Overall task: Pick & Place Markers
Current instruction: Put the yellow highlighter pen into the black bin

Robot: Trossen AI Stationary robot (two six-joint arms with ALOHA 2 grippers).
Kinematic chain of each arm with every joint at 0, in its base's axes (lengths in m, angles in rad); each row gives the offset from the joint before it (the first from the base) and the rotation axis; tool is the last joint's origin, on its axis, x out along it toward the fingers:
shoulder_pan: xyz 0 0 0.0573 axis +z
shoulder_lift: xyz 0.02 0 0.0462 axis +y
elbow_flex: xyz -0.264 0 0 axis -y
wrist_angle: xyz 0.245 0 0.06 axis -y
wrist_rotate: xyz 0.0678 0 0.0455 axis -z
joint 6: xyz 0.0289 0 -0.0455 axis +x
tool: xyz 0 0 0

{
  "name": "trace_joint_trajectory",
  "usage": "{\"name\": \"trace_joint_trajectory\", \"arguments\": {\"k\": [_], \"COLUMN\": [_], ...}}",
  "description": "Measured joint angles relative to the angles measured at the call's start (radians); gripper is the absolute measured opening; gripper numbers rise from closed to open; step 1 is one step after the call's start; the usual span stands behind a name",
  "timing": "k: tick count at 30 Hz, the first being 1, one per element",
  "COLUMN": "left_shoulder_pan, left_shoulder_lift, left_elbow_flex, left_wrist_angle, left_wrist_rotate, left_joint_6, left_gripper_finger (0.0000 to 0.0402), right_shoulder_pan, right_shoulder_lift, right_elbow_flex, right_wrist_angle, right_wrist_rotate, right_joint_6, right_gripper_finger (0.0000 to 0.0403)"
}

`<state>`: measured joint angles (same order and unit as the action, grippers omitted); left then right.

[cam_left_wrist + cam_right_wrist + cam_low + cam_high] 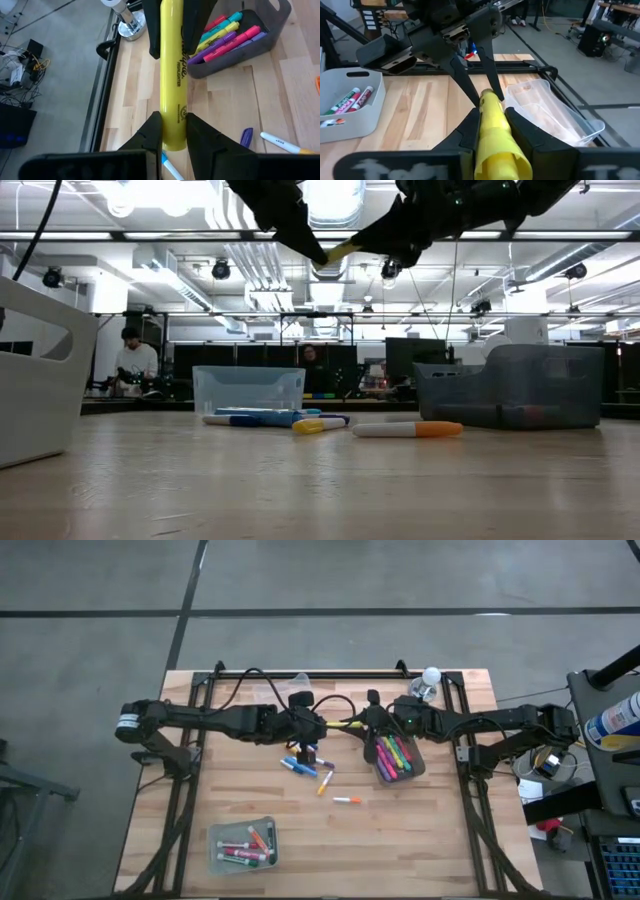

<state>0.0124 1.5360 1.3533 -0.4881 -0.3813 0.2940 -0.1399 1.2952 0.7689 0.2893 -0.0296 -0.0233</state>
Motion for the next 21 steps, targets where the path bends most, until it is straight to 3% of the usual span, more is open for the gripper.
{"name": "trace_joint_trajectory", "arguments": {"k": [9, 18, 21], "left_shoulder_pan": [0.001, 0.0, 0.001], "left_shoulder_lift": [0.0, 0.0, 0.0], "left_elbow_flex": [0.0, 0.0, 0.0], "left_wrist_angle": [-0.023, -0.038, -0.045], "left_wrist_rotate": [-0.01, -0.009, -0.008], "left_joint_6": [-0.008, -0.016, -0.027], "left_gripper_finger": [0.0133, 0.0144, 0.0144], "right_shoulder_pan": [0.0, 0.0, 0.0], "right_shoulder_lift": [-0.03, -0.113, -0.14], "right_elbow_flex": [0.003, 0.035, 0.043], "right_wrist_angle": [-0.146, -0.561, -0.704], "right_wrist_rotate": [0.009, 0.276, 0.299], "right_joint_6": [0.096, 0.245, 0.316], "right_gripper_finger": [0.0061, 0.0064, 0.0064]}}
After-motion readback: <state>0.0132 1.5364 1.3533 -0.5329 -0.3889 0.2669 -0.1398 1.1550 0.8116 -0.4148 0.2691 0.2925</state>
